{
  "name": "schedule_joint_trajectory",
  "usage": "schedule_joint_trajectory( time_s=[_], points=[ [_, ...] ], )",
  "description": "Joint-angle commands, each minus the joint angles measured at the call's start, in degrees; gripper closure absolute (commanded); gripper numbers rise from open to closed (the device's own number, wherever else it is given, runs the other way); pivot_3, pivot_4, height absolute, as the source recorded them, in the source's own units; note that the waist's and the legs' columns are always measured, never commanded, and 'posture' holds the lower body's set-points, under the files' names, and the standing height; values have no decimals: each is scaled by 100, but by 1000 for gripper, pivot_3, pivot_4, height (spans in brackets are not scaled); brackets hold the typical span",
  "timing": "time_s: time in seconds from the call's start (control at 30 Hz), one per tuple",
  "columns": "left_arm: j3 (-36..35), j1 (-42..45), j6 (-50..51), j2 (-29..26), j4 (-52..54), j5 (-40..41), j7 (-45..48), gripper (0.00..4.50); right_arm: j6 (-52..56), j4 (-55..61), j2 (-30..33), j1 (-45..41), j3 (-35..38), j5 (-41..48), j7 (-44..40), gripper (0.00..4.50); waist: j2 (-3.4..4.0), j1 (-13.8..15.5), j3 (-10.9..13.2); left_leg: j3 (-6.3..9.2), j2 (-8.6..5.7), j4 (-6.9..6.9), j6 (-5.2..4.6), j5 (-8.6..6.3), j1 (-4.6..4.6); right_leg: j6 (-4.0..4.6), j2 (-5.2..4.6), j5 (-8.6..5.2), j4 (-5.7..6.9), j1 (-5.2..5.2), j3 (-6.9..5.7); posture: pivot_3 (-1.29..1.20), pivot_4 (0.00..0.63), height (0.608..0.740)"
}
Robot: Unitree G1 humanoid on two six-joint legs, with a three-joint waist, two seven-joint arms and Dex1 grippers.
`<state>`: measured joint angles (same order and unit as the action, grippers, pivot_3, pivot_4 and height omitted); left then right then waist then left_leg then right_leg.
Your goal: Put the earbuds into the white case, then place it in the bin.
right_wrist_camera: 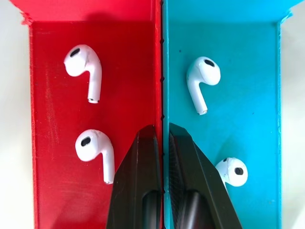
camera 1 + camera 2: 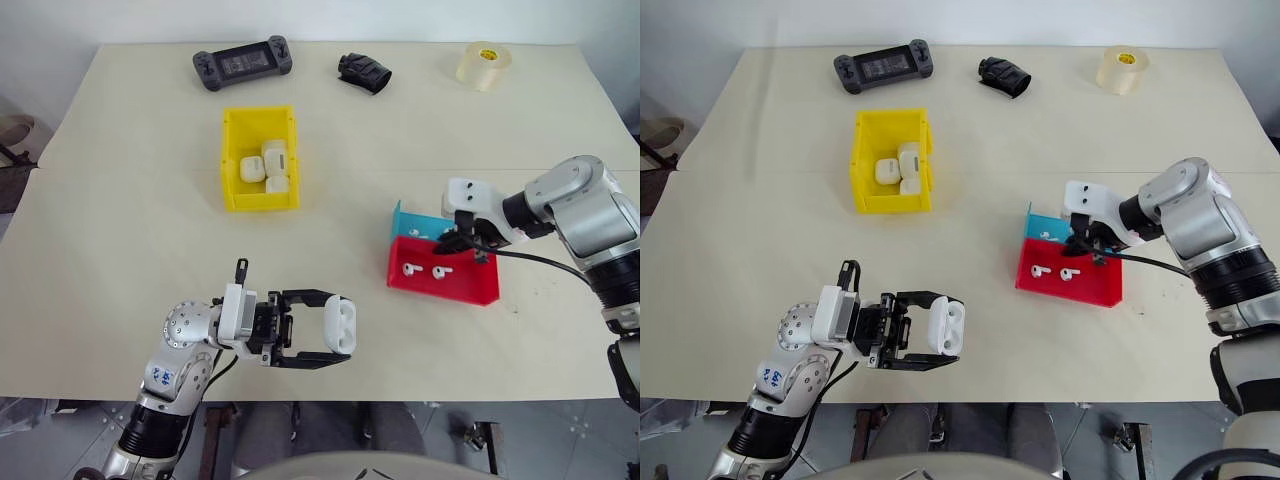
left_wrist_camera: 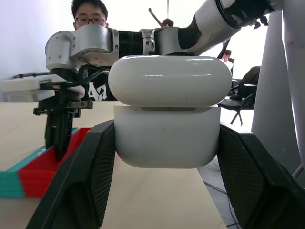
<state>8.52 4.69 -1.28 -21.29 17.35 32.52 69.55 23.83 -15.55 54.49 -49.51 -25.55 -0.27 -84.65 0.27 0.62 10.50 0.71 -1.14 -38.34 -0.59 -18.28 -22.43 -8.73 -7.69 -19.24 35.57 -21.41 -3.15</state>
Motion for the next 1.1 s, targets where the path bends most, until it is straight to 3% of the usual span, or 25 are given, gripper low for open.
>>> schedule_joint_trajectory(
  time_s=[0.03,0.43,0.57,0.77,0.9,1.0,1.1],
  points=[
    [5,-75,-19,-42,295,62,-90,1707,-417,-9,185,52,76,-175,-259,4370,0,0,0,0,0,-1,0,0,0,0,0,0,0,1,0,0,150,740],
    [-25,-115,3,-147,371,136,-110,1707,-858,334,380,609,230,-440,-283,4370,0,38,0,4,1,-11,0,0,4,0,1,0,-2,10,-2,0,150,740],
    [-32,-85,49,-183,368,179,-90,1707,-685,526,394,700,401,-320,-267,3390,0,62,0,9,1,-20,0,0,4,0,0,0,-2,13,-4,0,150,740],
    [-2,11,110,-216,275,244,18,1707,-248,1055,623,745,1012,34,-171,1389,9,61,6,6,3,-32,1,0,3,1,0,0,-3,10,-2,0,150,740],
    [38,138,122,-173,125,257,144,1707,78,1729,1041,1215,1680,647,-348,38,12,93,8,8,2,-37,1,-1,1,1,-1,0,-3,13,-2,0,150,740],
    [37,250,106,-125,-17,264,222,1707,152,2183,1261,1820,2252,1068,-242,38,12,86,8,24,-2,-42,-1,-2,0,1,-4,0,-5,33,-18,0,150,740],
    [90,563,72,6,-410,234,377,1707,-45,2952,1212,3268,3635,1767,-322,38,13,102,10,20,1,-41,-3,-3,7,0,-2,0,-13,49,-24,0,150,740]
  ],
)
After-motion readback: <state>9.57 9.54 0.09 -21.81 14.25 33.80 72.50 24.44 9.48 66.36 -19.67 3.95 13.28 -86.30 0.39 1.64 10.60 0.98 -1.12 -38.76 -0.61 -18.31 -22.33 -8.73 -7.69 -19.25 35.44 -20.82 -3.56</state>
